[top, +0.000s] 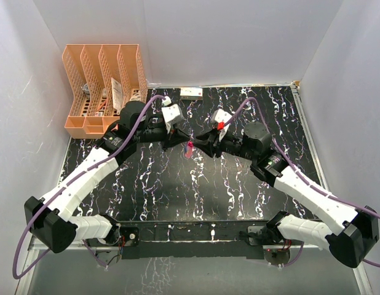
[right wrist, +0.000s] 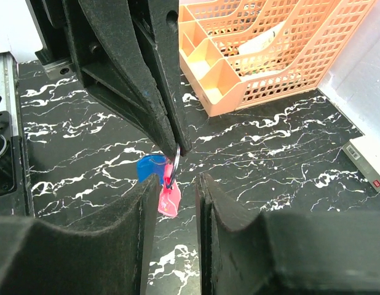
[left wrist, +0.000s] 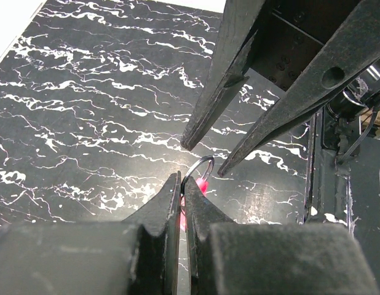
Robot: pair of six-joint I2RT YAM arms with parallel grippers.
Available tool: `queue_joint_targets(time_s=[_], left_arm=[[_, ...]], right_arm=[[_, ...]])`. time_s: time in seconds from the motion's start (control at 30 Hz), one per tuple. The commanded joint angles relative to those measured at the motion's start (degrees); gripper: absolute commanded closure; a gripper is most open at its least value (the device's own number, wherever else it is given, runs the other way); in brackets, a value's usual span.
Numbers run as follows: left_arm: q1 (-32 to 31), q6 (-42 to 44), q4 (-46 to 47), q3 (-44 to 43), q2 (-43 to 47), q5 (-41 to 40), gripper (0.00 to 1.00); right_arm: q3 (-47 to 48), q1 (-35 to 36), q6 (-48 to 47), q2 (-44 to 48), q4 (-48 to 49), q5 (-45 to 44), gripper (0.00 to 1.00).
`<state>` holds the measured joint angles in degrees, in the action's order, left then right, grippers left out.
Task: Put the keys on the keyring
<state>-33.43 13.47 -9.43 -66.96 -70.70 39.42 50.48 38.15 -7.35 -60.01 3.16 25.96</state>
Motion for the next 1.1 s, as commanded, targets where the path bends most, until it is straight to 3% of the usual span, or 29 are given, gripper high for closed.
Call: queue_joint_targets(time_s=[0.0, 0.3, 0.57, 0.73, 0.9, 1.07], left_arm=[[0.21, 0.44, -1.44, -2.39, -0.26, 1.63, 1.0], [0.02, 1.1, -2.88, -3.09, -1.32, 2.14, 1.0], [-0.14, 1.7, -3.34, -3.5, -1.59, 2.54, 1.0], [-0.32, 2.02, -3.48, -3.71, -1.72, 3.13, 1.0], [-0.57, 2.25, -3.66, -3.97, -1.86, 3.25, 1.0], [-0.61, -0.79, -0.31, -3.03, -1.07, -1.53, 1.0]], right_arm=[[3.42, 0.09, 0.56, -0.56, 2.71, 0.85, 0.73], [3.94, 0.15, 1.01, -1.82, 3.65, 1.71, 0.77], [4.44, 0.16, 1.03, -2.79, 3.53, 2.06, 0.9], [4.73, 0.09, 1.15, -3.32, 3.59, 2.26, 0.92], [5.0, 0.16, 1.2, -3.68, 3.62, 2.61, 1.0], [4.34, 0.11, 1.85, -2.84, 4.79, 0.44, 1.0]])
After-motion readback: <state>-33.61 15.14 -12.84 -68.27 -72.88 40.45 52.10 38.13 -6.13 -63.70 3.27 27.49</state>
